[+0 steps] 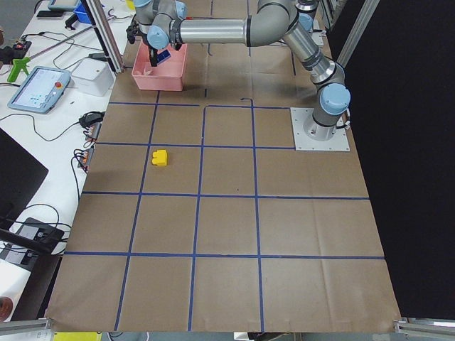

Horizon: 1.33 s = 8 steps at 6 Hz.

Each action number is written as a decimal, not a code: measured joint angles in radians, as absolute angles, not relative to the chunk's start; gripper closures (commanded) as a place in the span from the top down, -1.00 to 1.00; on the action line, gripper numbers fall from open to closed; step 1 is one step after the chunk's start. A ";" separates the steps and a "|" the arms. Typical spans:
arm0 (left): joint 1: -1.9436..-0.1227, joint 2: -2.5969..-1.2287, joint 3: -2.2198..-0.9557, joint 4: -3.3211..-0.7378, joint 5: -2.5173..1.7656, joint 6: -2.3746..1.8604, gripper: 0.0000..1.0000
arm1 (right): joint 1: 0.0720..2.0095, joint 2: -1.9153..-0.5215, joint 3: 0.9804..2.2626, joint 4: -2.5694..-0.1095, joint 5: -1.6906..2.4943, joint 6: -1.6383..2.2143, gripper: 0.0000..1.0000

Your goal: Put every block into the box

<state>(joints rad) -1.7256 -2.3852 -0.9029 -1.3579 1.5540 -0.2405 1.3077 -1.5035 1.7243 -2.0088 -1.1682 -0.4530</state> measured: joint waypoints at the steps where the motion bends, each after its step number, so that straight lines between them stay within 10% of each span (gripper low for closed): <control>1: -1.728 -2.390 -0.905 -1.345 1.559 -0.239 0.19 | 1.369 -1.478 1.699 -2.043 -1.160 -0.400 -0.92; 2: -1.734 -2.391 -0.904 -1.328 1.557 -0.243 0.81 | 1.426 -1.437 1.661 -2.076 -1.157 -0.337 -0.92; 3: -1.743 -2.391 -0.903 -1.307 1.553 -0.266 0.97 | 1.469 -1.387 1.614 -2.104 -1.157 -0.301 -0.92; 8: -1.653 -2.301 -0.904 -1.311 1.538 -0.228 0.99 | 1.608 -1.228 1.455 -2.156 -1.150 -0.167 -0.82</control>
